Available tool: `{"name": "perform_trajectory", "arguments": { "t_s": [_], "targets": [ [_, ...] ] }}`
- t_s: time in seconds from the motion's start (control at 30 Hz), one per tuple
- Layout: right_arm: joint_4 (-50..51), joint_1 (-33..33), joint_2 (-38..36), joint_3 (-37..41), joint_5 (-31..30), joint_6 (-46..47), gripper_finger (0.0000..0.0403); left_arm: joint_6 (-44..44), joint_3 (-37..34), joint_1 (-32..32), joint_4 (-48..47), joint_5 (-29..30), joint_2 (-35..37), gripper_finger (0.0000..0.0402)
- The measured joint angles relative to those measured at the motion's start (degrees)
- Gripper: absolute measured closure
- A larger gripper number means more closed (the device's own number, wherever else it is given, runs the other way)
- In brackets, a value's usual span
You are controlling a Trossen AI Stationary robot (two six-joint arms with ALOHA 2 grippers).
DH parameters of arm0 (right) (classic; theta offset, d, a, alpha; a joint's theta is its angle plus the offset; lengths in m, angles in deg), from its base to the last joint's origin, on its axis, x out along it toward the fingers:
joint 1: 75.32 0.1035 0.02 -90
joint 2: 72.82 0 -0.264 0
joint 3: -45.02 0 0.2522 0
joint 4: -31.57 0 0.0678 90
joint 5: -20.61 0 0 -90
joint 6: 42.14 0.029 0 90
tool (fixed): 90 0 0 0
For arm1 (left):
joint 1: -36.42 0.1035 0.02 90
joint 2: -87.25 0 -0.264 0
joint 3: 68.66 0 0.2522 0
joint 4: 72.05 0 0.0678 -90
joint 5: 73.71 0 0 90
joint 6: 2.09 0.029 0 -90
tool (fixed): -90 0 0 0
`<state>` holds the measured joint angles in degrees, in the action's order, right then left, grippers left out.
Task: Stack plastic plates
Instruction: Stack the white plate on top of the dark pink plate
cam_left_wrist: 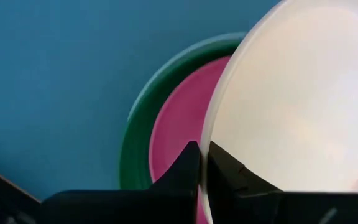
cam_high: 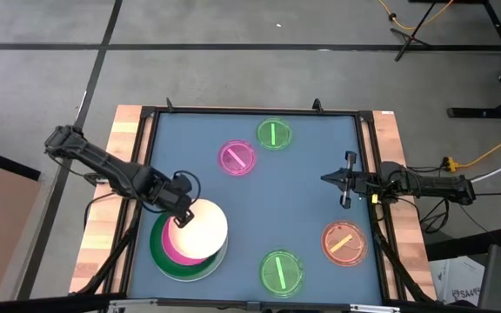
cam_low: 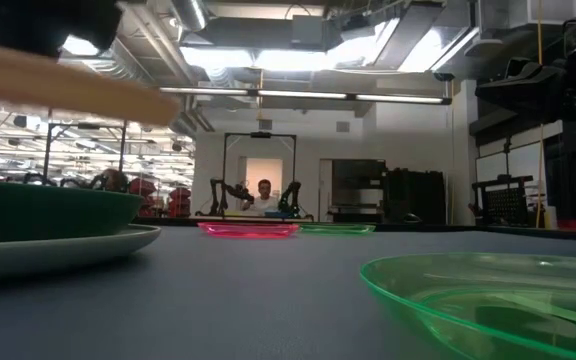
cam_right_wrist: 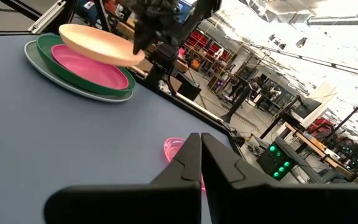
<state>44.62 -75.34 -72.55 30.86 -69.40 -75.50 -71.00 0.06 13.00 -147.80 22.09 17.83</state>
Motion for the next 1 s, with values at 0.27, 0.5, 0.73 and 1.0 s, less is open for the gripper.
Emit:
{"name": "perform_trajectory", "arguments": {
  "t_s": [0.27,0.5,0.73,1.0],
  "targets": [
    [0.0,0.0,0.0,0.0,0.0,0.0,0.0402,-1.5,-8.9,0.0,7.9,-4.1,1.7,0.0396],
    [0.0,0.0,0.0,0.0,0.0,0.0,0.0402,-1.5,-13.9,0.0,10.2,-6.7,1.7,0.0396],
    [0.0,0.0,0.0,0.0,0.0,0.0,0.0402,-2.7,-16.9,0.0,10.4,-8.0,1.7,0.0396],
    [0.0,0.0,0.0,0.0,0.0,0.0,0.0402,-3.0,-17.4,0.0,10.6,-7.2,1.7,0.0396]
  ]
}}
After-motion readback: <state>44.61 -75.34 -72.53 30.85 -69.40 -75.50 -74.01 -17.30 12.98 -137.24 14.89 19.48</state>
